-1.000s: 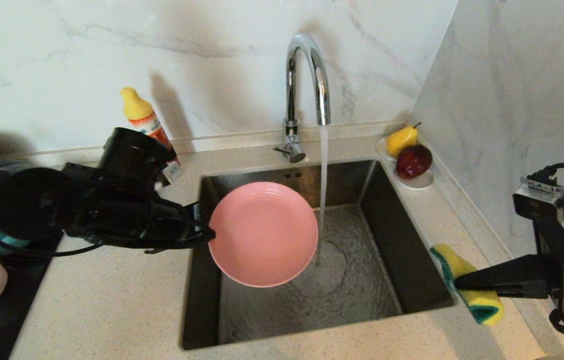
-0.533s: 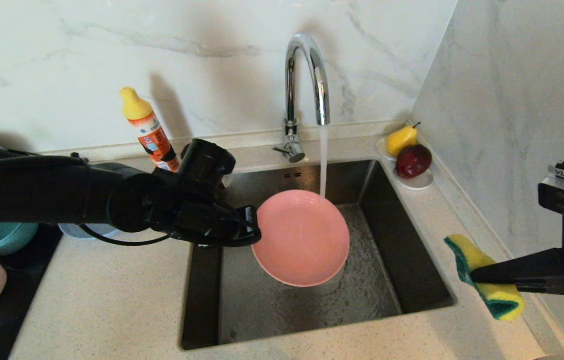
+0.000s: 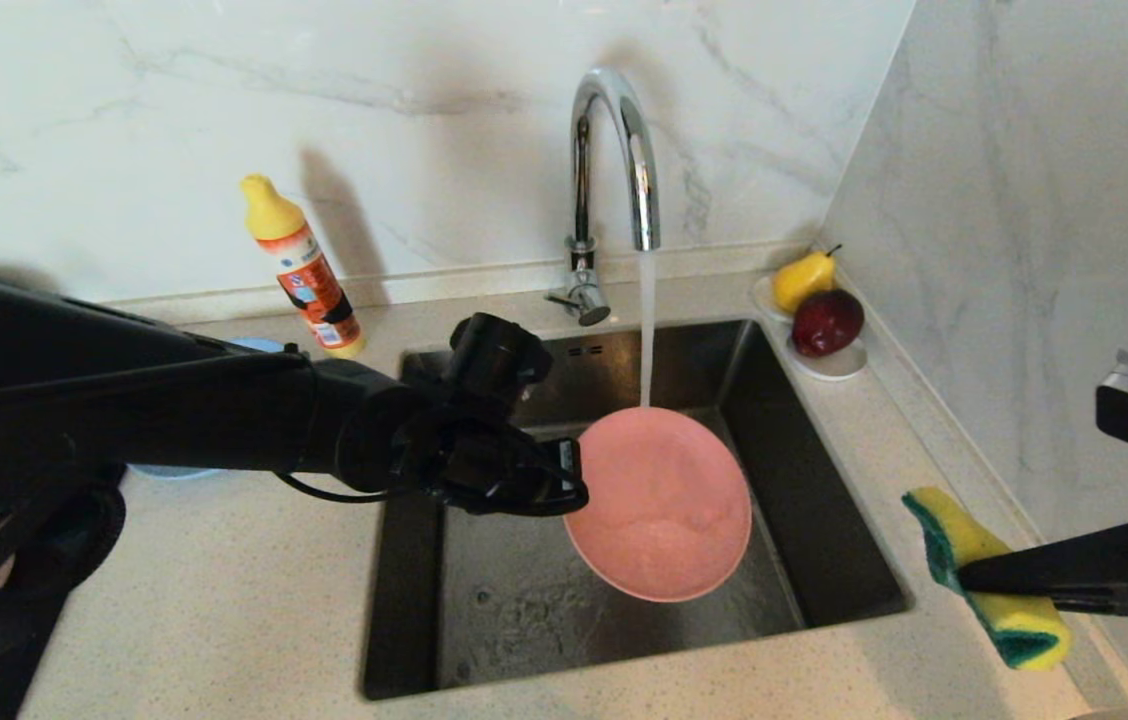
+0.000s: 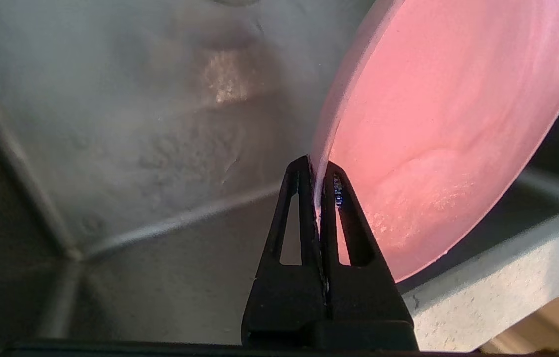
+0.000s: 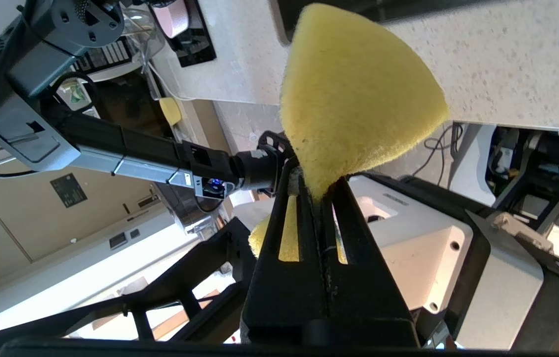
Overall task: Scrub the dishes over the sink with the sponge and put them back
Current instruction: Wash the plate
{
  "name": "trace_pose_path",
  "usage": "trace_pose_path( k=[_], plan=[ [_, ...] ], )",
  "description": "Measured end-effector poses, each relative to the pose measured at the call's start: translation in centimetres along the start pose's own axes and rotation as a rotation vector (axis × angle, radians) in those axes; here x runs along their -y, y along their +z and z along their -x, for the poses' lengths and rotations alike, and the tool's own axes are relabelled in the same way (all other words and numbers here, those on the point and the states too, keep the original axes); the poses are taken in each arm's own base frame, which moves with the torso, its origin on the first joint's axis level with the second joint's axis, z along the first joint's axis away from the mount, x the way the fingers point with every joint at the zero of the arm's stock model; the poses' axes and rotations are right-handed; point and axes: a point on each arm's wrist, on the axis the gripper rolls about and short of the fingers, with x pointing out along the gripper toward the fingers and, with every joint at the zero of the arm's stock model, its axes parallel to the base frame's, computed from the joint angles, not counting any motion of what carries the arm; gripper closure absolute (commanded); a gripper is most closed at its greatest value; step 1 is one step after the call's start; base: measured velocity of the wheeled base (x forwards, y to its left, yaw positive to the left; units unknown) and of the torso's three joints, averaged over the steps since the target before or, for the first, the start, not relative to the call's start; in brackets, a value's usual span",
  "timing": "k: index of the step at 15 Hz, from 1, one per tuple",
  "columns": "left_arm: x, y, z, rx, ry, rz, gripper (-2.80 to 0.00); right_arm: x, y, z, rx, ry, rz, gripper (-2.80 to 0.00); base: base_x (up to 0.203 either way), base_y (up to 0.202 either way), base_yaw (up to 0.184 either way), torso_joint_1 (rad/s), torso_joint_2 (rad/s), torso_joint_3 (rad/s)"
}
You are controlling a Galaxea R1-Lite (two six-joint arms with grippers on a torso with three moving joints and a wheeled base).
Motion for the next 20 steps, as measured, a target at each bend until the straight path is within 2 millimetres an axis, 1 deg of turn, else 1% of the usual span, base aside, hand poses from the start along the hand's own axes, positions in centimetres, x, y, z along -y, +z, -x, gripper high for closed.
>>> trace_pose_path(
  k=[2, 4, 7, 10, 13, 15, 17, 19, 20],
  plan=[
    [-0.1, -0.4, -0.3, -0.001, 0.038, 0.0, 0.0, 0.2, -0.1, -0.1, -0.003, -0.002, -0.002, 0.0, 0.0, 0.0, 0.0, 0.0, 0.0, 0.0],
    [-0.6, -1.0, -0.4, 0.008, 0.107, -0.005, 0.0, 0.4, -0.1, -0.2, -0.008, -0.006, -0.005, 0.0, 0.0, 0.0, 0.0, 0.0, 0.0, 0.0],
    [-2.1, -1.5, 0.6, 0.058, 0.262, -0.024, 0.0, 0.7, 0.0, -0.6, -0.021, -0.013, -0.014, 0.0, 0.0, 0.0, 0.0, 0.0, 0.0, 0.0],
    [-3.8, -1.5, 2.0, 0.104, 0.394, -0.048, 0.0, 0.9, 0.1, -0.9, -0.029, -0.018, -0.022, 0.0, 0.0, 0.0, 0.0, 0.0, 0.0, 0.0],
    [-5.0, -1.1, 4.3, 0.157, 0.479, -0.057, 0.0, 1.1, 0.2, -1.1, -0.036, -0.024, -0.03, 0.0, 0.0, 0.0, 0.0, 0.0, 0.0, 0.0],
    [-5.9, -1.1, 5.6, 0.196, 0.577, -0.074, 0.0, 1.5, 0.1, -1.3, -0.045, -0.03, -0.04, 0.0, 0.0, 0.0, 0.0, 0.0, 0.0, 0.0],
    [-6.4, -1.4, 6.3, 0.218, 0.645, -0.083, 0.0, 1.8, 0.0, -1.5, -0.05, -0.032, -0.044, 0.0, 0.0, 0.0, 0.0, 0.0, 0.0, 0.0],
    [-6.4, -1.5, 7.1, 0.231, 0.646, -0.08, 0.0, 2.1, -0.2, -1.7, -0.058, -0.034, -0.046, 0.0, 0.0, 0.0, 0.0, 0.0, 0.0, 0.0],
    [-6.2, -1.3, 7.8, 0.248, 0.638, -0.075, 0.0, 2.1, -0.3, -1.7, -0.059, -0.034, -0.048, 0.0, 0.0, 0.0, 0.0, 0.0, 0.0, 0.0]
  ],
)
